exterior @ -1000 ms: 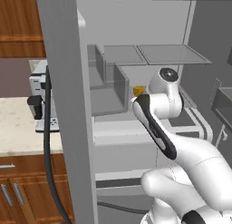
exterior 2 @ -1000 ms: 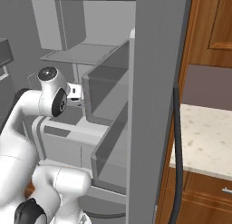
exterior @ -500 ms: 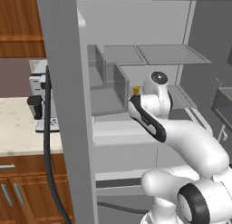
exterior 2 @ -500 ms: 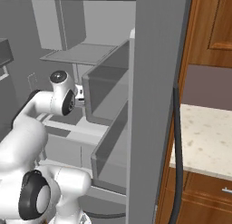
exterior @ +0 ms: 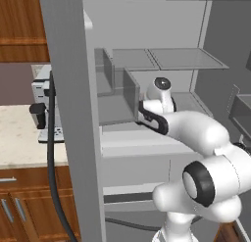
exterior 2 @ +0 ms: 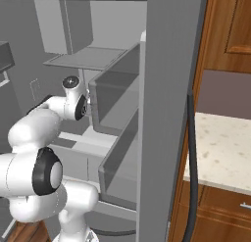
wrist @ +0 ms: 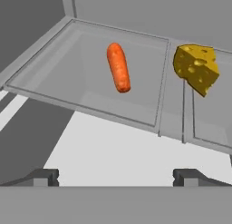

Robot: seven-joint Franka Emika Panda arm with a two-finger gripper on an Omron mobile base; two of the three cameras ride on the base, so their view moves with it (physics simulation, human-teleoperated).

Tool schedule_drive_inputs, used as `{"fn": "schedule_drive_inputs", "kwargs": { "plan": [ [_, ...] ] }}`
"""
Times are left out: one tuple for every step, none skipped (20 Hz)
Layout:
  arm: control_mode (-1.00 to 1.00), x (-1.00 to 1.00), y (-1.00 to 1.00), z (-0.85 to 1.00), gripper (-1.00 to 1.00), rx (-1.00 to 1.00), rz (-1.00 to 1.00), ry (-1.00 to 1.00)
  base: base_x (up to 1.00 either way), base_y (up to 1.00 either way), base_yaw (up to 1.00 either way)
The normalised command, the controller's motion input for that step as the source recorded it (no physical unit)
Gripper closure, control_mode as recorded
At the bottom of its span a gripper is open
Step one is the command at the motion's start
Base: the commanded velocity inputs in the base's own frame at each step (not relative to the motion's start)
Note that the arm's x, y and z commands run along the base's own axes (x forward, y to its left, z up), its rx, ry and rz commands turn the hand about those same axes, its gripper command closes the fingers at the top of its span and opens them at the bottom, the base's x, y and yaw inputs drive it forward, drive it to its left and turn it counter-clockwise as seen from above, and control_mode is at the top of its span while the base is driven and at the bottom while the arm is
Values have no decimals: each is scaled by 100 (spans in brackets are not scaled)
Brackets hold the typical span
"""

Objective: Take the cheese, chicken drumstick, and carrot from the fridge and place them on the plate on the dining counter to create an appetizer plate.

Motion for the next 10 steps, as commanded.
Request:
{"fn": "schedule_drive_inputs", "kwargs": {
  "plan": [
    [-100, 56, 11, -16, -100, 0, -1, 0, 0, 0, 0],
    [-100, 56, 11, -17, -100, 0, -2, 0, 0, 0, 0],
    [-100, 58, 10, -17, -100, 0, -2, 0, 0, 0, 0],
    [-100, 59, 8, -17, -100, 0, -2, 0, 0, 0, 0],
    [-100, 61, 8, -17, -100, 0, -2, 0, 0, 0, 0],
    [-100, 60, 7, -19, -100, 0, -2, 0, 0, 0, 0],
    [-100, 59, 5, -20, -100, 0, -1, 0, 0, 0, 0],
    [-100, 57, 5, -21, -100, 0, -1, 0, 0, 0, 0],
    [-100, 54, 3, -22, -100, 0, -1, 0, 0, 0, 0],
    [-100, 53, 2, -22, -100, 0, -1, 0, 0, 0, 0]
  ]
}}
